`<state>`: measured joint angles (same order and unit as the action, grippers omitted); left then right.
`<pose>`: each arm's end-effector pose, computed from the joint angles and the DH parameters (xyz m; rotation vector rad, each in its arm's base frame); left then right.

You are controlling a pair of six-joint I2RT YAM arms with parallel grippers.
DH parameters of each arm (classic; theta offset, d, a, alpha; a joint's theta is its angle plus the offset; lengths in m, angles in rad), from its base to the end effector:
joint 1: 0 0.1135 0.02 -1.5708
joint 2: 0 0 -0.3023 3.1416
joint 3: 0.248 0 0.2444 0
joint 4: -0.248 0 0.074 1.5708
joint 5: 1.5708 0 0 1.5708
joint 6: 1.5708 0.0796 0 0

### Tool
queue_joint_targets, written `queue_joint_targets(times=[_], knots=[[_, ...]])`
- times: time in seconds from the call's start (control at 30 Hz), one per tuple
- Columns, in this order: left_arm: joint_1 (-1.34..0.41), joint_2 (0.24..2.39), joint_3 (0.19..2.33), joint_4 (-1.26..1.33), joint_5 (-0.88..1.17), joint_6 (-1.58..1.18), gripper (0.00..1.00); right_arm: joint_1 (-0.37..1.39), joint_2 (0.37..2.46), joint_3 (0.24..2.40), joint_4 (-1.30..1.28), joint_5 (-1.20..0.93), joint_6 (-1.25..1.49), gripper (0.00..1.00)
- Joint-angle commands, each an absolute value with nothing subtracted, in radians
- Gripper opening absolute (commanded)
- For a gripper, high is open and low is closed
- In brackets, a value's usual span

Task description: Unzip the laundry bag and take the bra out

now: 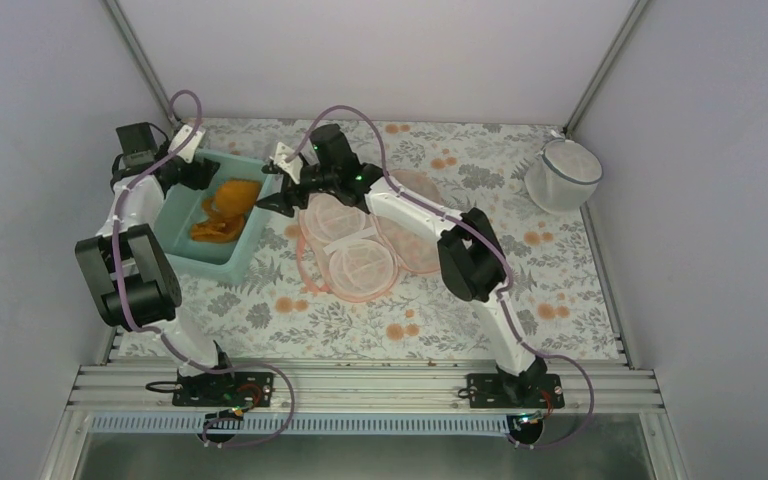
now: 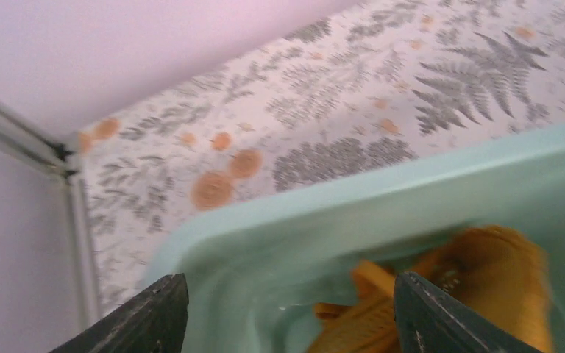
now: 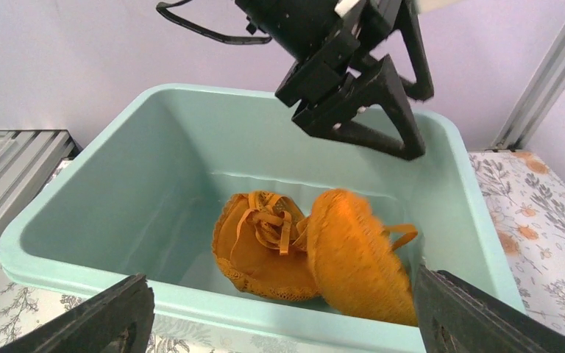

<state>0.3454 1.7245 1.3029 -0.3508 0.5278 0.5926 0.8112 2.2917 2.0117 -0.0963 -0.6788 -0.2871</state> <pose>0.3987 0.1008 0.2704 0.5215 2.1581 -0.1111 0.3702 0.4624 0.2828 -1.4069 1.4086 1.0012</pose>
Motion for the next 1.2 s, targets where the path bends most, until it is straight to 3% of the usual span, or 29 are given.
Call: queue_joint_targets(times=[0.0, 0.17, 0.27, 0.47, 0.6, 0.87, 0.97, 1.17], knots=[[0.336, 1.687, 1.278, -0.244, 0.401, 0.582, 0.71, 0.818, 2.207, 1.984, -0.06, -0.644, -0.273, 0.9], [0.328, 1.631, 1.299, -0.302, 0.491, 0.612, 0.7, 0.819, 2.16, 1.932, -0.062, -0.623, -0.284, 0.9], [0.309, 1.616, 1.358, -0.557, 0.634, 0.733, 0.69, 0.818, 2.135, 1.886, -0.056, -0.605, -0.291, 0.9], [0.308, 1.612, 1.232, -0.608, 0.48, 0.789, 0.63, 0.818, 2.119, 1.855, -0.049, -0.613, -0.284, 0.9], [0.308, 1.627, 1.184, -0.624, 0.509, 0.849, 0.63, 0.818, 2.12, 1.855, -0.059, -0.617, -0.281, 0.9], [0.375, 1.617, 1.234, -0.731, 0.659, 1.22, 0.71, 0.819, 2.108, 1.817, -0.061, -0.619, -0.285, 0.9], [0.382, 1.643, 1.259, -0.819, 0.626, 1.395, 0.73, 0.819, 2.103, 1.811, -0.066, -0.614, -0.285, 0.9], [0.366, 1.602, 1.269, -0.881, 0.711, 1.309, 0.73, 0.788, 2.043, 1.743, -0.054, -0.528, -0.175, 0.9]])
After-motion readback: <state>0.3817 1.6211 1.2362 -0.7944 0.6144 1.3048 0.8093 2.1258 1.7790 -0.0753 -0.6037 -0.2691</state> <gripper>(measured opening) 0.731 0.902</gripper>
